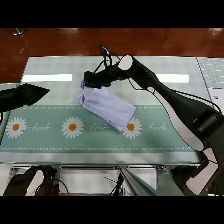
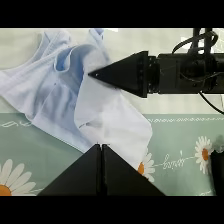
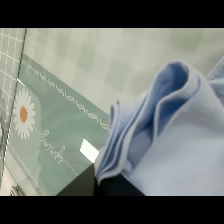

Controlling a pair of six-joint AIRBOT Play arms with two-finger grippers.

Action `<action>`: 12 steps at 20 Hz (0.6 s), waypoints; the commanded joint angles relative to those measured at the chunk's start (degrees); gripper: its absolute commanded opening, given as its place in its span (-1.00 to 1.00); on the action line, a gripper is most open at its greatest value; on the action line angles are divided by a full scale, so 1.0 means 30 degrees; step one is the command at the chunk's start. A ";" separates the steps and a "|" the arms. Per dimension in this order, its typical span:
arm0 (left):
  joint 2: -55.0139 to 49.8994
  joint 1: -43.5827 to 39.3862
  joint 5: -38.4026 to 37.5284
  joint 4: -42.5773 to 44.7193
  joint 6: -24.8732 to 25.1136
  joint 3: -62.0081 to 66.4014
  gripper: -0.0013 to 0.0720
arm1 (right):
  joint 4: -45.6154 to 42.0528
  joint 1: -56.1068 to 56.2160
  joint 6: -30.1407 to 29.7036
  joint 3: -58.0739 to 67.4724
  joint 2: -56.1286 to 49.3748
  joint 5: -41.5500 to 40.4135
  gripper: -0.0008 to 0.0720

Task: Fold the shirts.

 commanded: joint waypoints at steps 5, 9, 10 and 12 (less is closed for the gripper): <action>-0.0284 0.0015 0.0357 0.0000 0.0015 -0.0182 -0.90 | -0.1290 0.0007 0.1231 0.0634 -0.0605 -0.0262 0.73; -0.0597 0.0015 0.0357 0.0080 0.0160 -0.0189 -0.90 | -0.1224 -0.1982 0.0102 0.0634 0.1173 0.4568 0.73; -0.0648 0.0015 0.0350 0.0080 0.0313 -0.0182 -0.90 | -0.1894 -0.2849 0.0029 0.0634 0.2120 0.6484 0.73; -0.0736 0.0015 0.0342 0.0080 0.0736 -0.0189 -0.90 | -0.5457 -0.4000 -0.0087 0.0510 0.4364 0.9704 0.73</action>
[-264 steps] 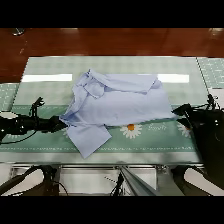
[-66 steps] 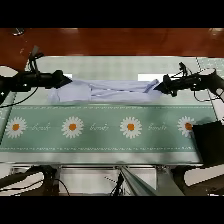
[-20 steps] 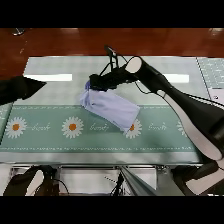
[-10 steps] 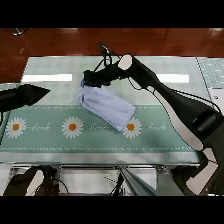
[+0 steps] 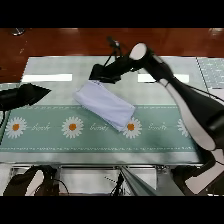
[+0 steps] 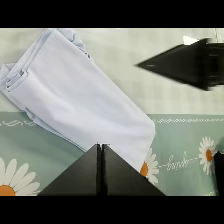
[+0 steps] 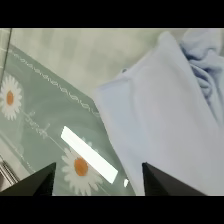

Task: Fold the shirts.

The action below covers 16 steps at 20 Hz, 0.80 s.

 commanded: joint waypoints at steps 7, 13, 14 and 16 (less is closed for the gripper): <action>-0.0240 0.0022 -0.0015 0.0036 0.0801 -0.0007 -0.90 | -1.2174 -0.1719 0.9785 -1.9074 1.6691 -0.7002 0.73; -0.0430 -0.0583 0.0007 -0.0270 0.0845 -0.0007 -0.90 | -0.2288 -0.1705 1.1540 -2.9747 1.9985 -1.4367 0.72; -0.0590 -0.0794 0.0051 -0.0262 0.0845 -0.0007 -0.90 | -0.1333 -0.1705 1.0608 -2.9616 1.9234 -1.4309 0.72; -0.1020 -0.1246 0.0379 -0.0262 0.0845 -0.0007 -0.90 | 0.1953 -0.1705 0.6892 -2.8997 1.7260 -1.4090 0.72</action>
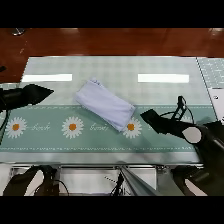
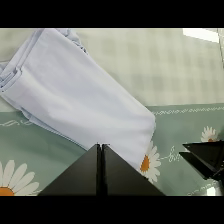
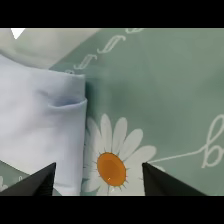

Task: Fold the shirts.

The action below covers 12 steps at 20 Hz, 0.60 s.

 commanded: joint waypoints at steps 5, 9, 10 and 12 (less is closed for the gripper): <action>-0.1530 -0.1450 0.0401 -0.0044 -0.0007 -0.0015 -0.90 | 1.0003 -0.0029 -1.1264 0.3147 -0.7927 0.2033 0.72; -0.1814 -0.1552 0.0408 -0.0029 0.0000 -0.0015 -0.90 | 1.0338 -0.0015 -1.2284 0.6543 -1.1672 0.4226 0.72; -0.1836 -0.1559 0.0408 -0.0029 0.0000 -0.0015 -0.90 | 1.0360 -0.0007 -1.2305 0.7235 -1.2189 0.4299 0.72; -0.1894 -0.1574 0.0437 -0.0029 0.0000 -0.0015 -0.90 | 1.0440 -0.0015 -1.2444 0.8342 -1.2903 0.4568 0.34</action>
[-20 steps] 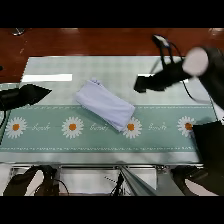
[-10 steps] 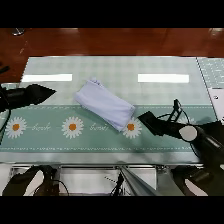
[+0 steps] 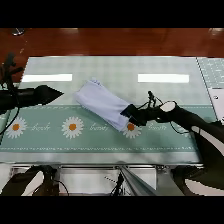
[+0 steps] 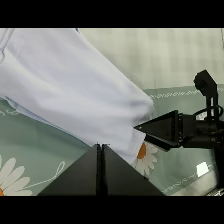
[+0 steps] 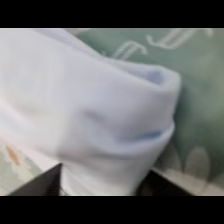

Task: Fold the shirts.

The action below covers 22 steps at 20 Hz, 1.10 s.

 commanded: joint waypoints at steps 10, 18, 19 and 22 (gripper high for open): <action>-0.0138 -0.0073 0.0015 0.0007 0.0000 -0.0015 -0.90 | -0.6805 -0.1559 -0.0459 1.4010 -0.2025 0.7679 -0.92; -0.0138 -0.0073 -0.0022 0.0007 0.0007 -0.0015 -0.90 | -0.9224 -0.7308 0.2922 2.4487 -0.1486 1.5380 -0.92; -0.0138 -0.0073 -0.0029 0.0007 0.0007 -0.0015 -0.90 | -0.9224 -0.8204 0.3162 2.4735 -0.1093 1.5956 -0.92; -0.0131 -0.0073 -0.0022 0.0007 0.0007 -0.0015 -0.90 | -0.9231 -1.1409 0.3417 2.4793 0.0386 1.8098 -0.92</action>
